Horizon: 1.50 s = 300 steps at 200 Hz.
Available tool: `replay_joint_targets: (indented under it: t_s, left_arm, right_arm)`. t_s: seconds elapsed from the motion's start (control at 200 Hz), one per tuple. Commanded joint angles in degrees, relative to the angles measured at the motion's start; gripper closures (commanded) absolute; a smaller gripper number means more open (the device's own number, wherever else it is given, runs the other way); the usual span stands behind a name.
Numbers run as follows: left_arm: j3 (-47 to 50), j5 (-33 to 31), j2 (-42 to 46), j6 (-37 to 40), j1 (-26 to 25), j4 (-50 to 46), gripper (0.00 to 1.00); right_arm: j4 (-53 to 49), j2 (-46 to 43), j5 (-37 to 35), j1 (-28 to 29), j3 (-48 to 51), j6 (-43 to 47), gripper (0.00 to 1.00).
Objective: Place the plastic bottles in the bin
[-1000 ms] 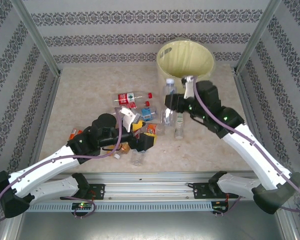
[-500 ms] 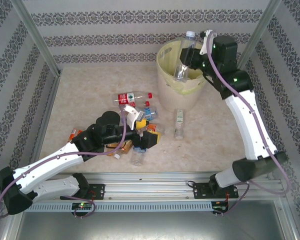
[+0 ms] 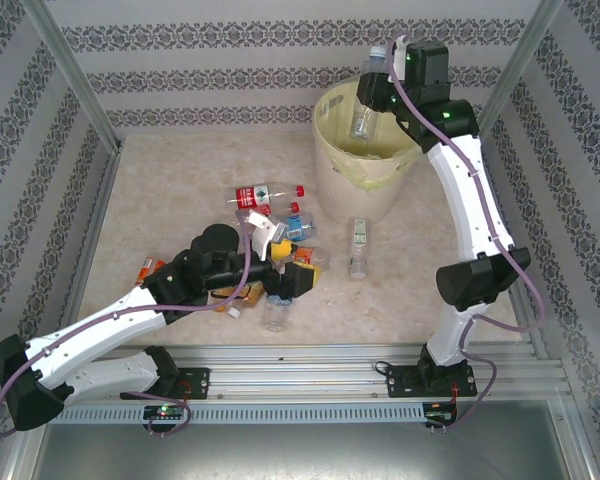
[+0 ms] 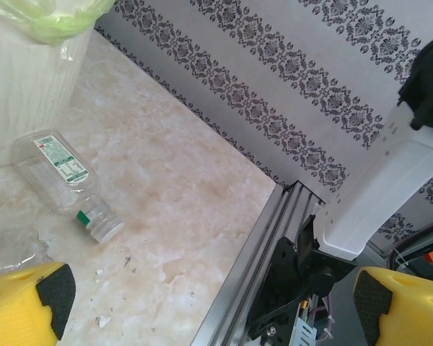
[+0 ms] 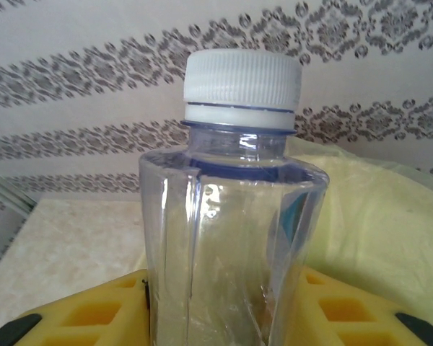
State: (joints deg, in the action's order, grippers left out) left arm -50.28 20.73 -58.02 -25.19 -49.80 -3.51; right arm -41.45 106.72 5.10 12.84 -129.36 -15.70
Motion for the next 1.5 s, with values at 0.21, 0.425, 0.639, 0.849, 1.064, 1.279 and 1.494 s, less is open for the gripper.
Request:
replay_joint_targets:
  t_s: [0.21, 0.425, 0.639, 0.849, 1.064, 1.279, 1.494]
  left_arm:
    - [0.46, -1.07, -0.7, -0.97, 0.41, -1.41, 0.0]
    - [-0.98, -2.12, -2.1, 0.21, 0.41, -6.29, 0.0]
    - [-0.8, -2.12, -2.45, 0.05, 0.41, -6.11, 0.0]
    - [-0.76, -2.43, -2.54, 0.24, 0.41, -6.07, 0.0]
    - [0.08, -2.04, -2.32, 0.06, 0.41, -5.18, 0.0]
    - [1.48, -1.06, -1.44, -0.65, 0.47, -3.89, 0.0]
    - [3.59, -2.27, 1.54, -0.97, 0.41, -3.35, 0.0]
  right_arm:
    - [-7.04, 4.51, -1.36, -2.56, -1.6, 3.66, 0.56]
    - [-9.25, 5.92, -0.36, -2.51, -0.5, 4.4, 0.54]
    - [-9.82, 5.02, 0.69, -2.47, -1.6, 3.7, 0.33]
    - [-11.44, 2.44, 1.83, -2.48, -3.09, 3.56, 0.26]
    - [-11.6, -5.09, 2.22, -0.86, 3.52, 2.92, 0.25]
    - [-9.83, -18.0, -1.62, 3.76, 18.05, 2.29, 0.25]
    - [-8.72, -29.06, -2.8, 5.97, 34.24, -0.53, 0.26]
